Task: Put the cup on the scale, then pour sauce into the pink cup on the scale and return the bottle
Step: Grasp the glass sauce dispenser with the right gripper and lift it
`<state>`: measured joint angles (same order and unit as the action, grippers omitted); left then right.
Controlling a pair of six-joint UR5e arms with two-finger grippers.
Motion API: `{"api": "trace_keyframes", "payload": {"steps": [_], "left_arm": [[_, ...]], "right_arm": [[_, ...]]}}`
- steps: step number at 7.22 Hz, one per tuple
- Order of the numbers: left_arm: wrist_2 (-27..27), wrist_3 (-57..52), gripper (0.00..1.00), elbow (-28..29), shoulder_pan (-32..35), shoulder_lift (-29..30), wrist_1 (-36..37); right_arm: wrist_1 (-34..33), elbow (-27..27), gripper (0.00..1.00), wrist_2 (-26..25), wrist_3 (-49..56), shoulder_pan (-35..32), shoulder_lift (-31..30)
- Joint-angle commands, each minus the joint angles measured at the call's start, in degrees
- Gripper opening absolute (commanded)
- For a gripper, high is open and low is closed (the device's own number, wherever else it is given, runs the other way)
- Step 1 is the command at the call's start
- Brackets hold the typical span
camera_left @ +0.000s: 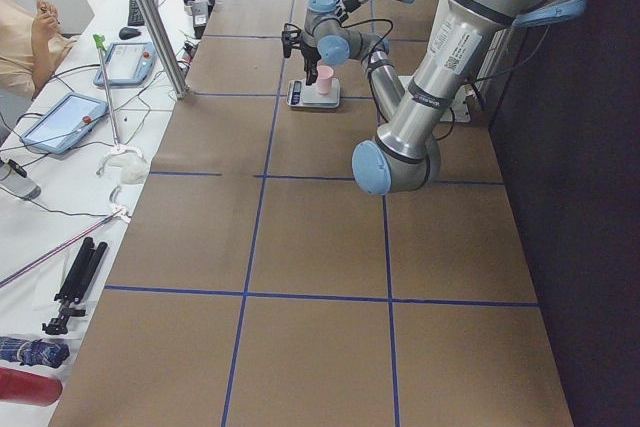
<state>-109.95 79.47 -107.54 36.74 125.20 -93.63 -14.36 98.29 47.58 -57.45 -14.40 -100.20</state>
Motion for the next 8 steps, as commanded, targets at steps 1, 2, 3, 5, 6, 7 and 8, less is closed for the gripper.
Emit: {"api": "trace_keyframes", "payload": {"steps": [1, 2, 3, 5, 6, 7, 8], "left_arm": [[0.00, 0.07, 0.67, -0.03, 0.00, 0.04, 0.03], [0.00, 0.07, 0.67, -0.03, 0.00, 0.04, 0.03], [0.00, 0.16, 0.67, -0.03, 0.00, 0.04, -0.06], [0.00, 0.16, 0.68, -0.12, 0.00, 0.04, 0.03], [0.00, 0.16, 0.68, -0.21, 0.00, 0.04, 0.03], [0.00, 0.16, 0.68, -0.21, 0.00, 0.04, -0.06], [0.00, 0.16, 0.68, -0.21, 0.00, 0.04, 0.03]], "right_arm": [[0.29, -2.82, 1.00, -0.12, 3.11, -0.11, 2.02], [2.03, -3.45, 1.00, -0.20, 3.75, -0.28, 2.81], [2.14, -3.97, 1.00, -0.20, 4.10, -0.89, 3.00], [2.66, -4.76, 1.00, -0.12, 3.76, -2.74, 3.08], [2.58, -5.03, 1.00, -0.20, 3.49, -3.35, 4.48], [2.67, -7.38, 1.00, -0.38, 3.40, -3.62, 7.97], [2.67, -9.15, 1.00, -1.86, 3.32, -3.62, 9.31]]}}
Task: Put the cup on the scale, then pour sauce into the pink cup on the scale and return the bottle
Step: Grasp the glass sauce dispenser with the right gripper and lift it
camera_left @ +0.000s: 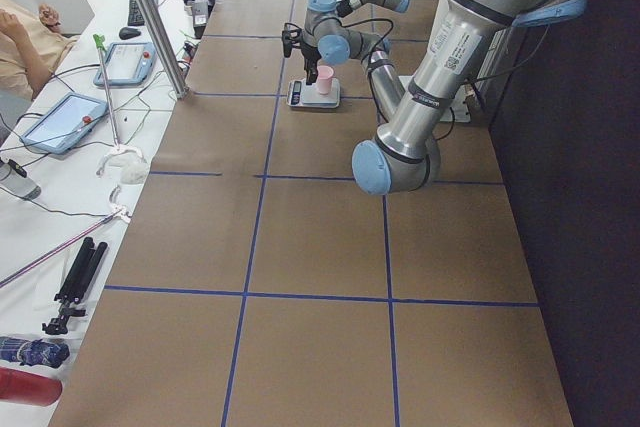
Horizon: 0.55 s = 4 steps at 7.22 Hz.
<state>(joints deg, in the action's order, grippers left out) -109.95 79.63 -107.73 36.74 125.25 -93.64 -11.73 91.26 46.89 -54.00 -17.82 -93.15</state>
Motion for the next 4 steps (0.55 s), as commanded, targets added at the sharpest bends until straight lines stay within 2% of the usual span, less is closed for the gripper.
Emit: {"api": "trace_keyframes", "payload": {"steps": [1, 3, 4], "left_arm": [[0.00, 0.00, 0.68, -0.02, 0.00, 0.00, 0.04], [0.00, 0.00, 0.68, -0.11, 0.00, 0.00, 0.04], [0.00, 0.00, 0.68, -0.11, 0.00, 0.00, 0.04]], "right_arm": [[0.04, -2.13, 1.00, -1.10, -0.14, -0.28, 2.19], [0.04, -2.48, 1.00, -3.54, -0.14, -0.28, 1.93], [0.04, -4.66, 1.00, -4.95, -0.40, -0.19, 2.18]]}}
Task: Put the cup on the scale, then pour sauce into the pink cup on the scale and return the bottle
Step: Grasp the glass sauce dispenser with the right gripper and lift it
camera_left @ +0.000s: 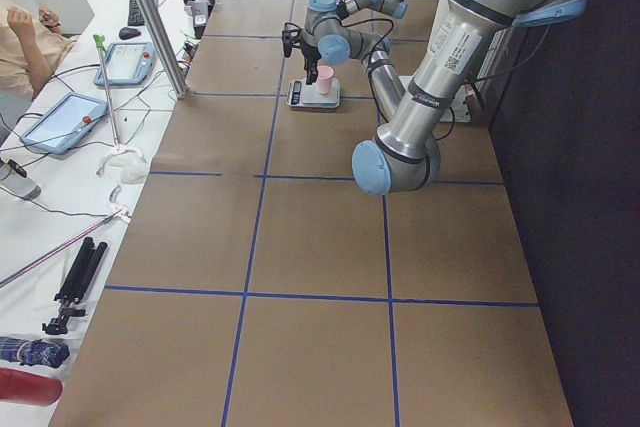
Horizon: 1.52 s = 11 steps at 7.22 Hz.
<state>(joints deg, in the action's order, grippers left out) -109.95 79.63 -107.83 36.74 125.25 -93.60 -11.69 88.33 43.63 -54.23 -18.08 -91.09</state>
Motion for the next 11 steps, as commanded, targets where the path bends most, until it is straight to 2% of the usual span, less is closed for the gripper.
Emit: {"api": "trace_keyframes", "payload": {"steps": [1, 5, 6, 7, 9, 10, 11], "left_arm": [[0.00, 0.00, 0.68, -0.10, 0.00, 0.00, 0.00], [0.09, 0.09, 0.68, -0.37, 0.00, 0.00, 0.09], [0.09, 0.09, 0.68, -0.37, 0.00, 0.00, 0.09], [0.09, 0.09, 0.68, -0.45, 0.00, 0.00, 0.09], [0.00, 0.17, 0.68, -0.54, 0.00, 0.00, 0.18], [0.00, 0.17, 0.68, -0.63, 0.00, 0.09, 0.18], [0.00, 0.17, 0.68, -0.72, 0.00, 0.09, 0.26]], "right_arm": [[0.00, -2.19, 1.00, -2.49, -0.87, 0.15, 0.21], [-0.09, -2.28, 0.99, -2.67, -0.97, 0.24, 0.48], [-0.09, -2.28, 0.85, -2.59, -0.97, 0.33, 0.48], [0.00, -2.37, 0.54, -2.59, -0.97, 0.33, 0.74], [0.00, -3.34, 0.03, -2.41, -0.27, 0.33, 0.65], [-0.09, -2.73, 0.00, -2.15, 1.65, 0.15, 0.48], [-0.44, 0.15, 0.00, -1.97, 5.15, 0.15, 0.91]]}}
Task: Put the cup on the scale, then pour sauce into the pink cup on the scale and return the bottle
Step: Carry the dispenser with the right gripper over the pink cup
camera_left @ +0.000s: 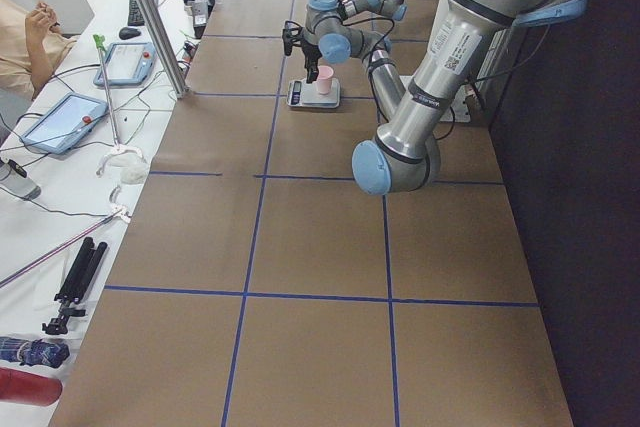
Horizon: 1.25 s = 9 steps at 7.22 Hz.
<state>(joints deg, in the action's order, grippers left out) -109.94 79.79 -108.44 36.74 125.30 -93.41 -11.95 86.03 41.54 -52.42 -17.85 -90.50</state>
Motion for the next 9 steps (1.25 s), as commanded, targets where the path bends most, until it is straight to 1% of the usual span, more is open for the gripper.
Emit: {"api": "trace_keyframes", "payload": {"steps": [1, 2, 3, 4, 5, 6, 7, 8, 9], "left_arm": [[-0.01, 0.01, 0.68, -0.19, 0.00, 0.03, -0.02], [-0.01, 0.01, 0.68, -0.28, 0.00, 0.03, 0.07], [-0.01, 0.01, 0.68, -0.54, 0.09, -0.06, 0.07], [0.08, -0.08, 0.67, -1.32, 0.61, -0.58, 0.07], [0.08, -0.34, 0.67, -3.42, 1.05, -2.50, 0.07], [-0.01, -0.52, 0.65, -5.01, 2.01, -4.09, 0.07], [-0.10, -0.78, 0.64, -5.28, 2.98, -4.27, 0.07], [-0.27, -2.96, 0.63, -6.07, 4.29, -4.45, 0.16], [-0.36, -6.72, 0.63, -7.82, 5.09, -7.15, 0.16]], "right_arm": [[-0.70, 4.30, 0.00, 1.17, 3.72, -0.17, 0.24], [-4.71, 6.15, 0.00, 1.27, 5.82, -0.26, 0.85], [-11.54, 10.60, 0.00, 1.09, 6.71, -0.26, 2.24], [-22.22, 16.31, 0.00, 1.09, 6.72, -0.17, 2.78], [-31.38, 21.15, 0.00, 0.92, 6.72, -0.08, 5.31], [-40.26, 21.63, 0.00, 0.22, 6.63, 0.01, 8.55], [-46.70, 21.64, 0.00, -1.27, 6.71, 0.27, 12.68], [-53.81, 21.72, 0.00, -1.72, 6.72, 0.70, 17.50], [-55.62, 21.38, 0.00, -4.16, 6.72, 2.80, 18.68]]}}
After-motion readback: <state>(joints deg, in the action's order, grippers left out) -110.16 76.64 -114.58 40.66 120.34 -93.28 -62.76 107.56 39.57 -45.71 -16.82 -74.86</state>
